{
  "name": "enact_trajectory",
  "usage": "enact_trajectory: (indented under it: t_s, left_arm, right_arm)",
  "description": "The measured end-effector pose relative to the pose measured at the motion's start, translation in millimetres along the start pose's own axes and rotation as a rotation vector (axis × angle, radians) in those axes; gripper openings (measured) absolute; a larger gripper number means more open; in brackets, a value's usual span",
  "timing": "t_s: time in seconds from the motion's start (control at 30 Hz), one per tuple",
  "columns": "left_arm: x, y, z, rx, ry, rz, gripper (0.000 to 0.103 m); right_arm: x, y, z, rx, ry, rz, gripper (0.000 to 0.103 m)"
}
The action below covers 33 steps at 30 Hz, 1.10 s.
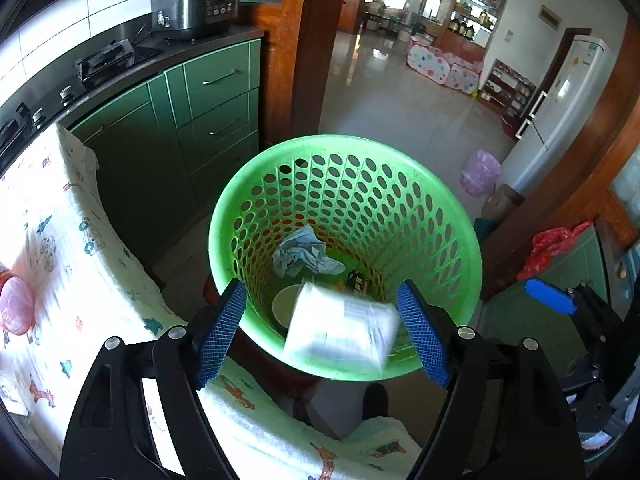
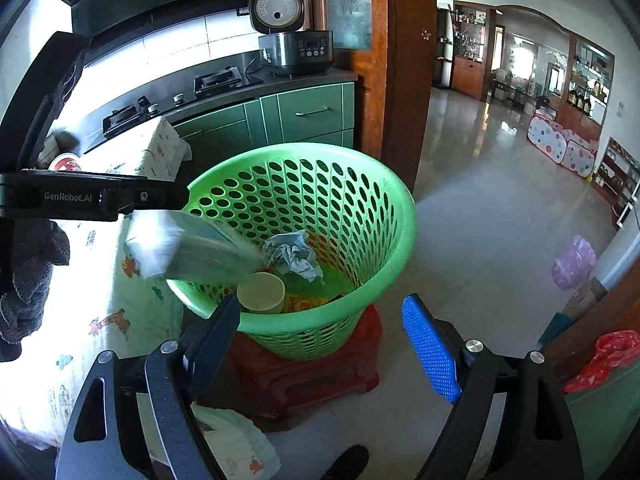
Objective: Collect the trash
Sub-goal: 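Carry the blue milk carton over the basket and open the left tool, then grasp the white Yili milk carton with the right tool while the left grasps the gold drink bottle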
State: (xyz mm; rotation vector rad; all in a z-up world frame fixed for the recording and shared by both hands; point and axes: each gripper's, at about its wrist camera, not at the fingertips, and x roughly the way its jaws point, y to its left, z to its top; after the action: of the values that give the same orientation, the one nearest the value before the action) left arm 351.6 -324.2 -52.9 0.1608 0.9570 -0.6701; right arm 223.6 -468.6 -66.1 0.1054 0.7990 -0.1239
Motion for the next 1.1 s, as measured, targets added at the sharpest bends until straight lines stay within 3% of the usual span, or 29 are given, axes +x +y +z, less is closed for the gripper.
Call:
enact_trajectory:
  t_s: [0.13,0.53,0.77,1.1]
  left_arm:
    - [-17,4,-6,-0.009,-0.027,0.005,0.077]
    - [-120,44,-64,-0.081,-0.151,0.131,0.077]
    - [-172,91,-108,-0.154,-0.181,0.192,0.077]
    - [-237,161,-177,-0.159,-0.191,0.332,0.077]
  right_arm:
    - [-5,4,1,0.005,-0.007,0.007,0.081]
    - [-34,55,3,-0.021,-0.045,0.109,0.083]
    - [-45,114,1,-0.088,-0.040,0.209,0.087]
    - [-55,208,2,-0.225,-0.019,0.345,0.088]
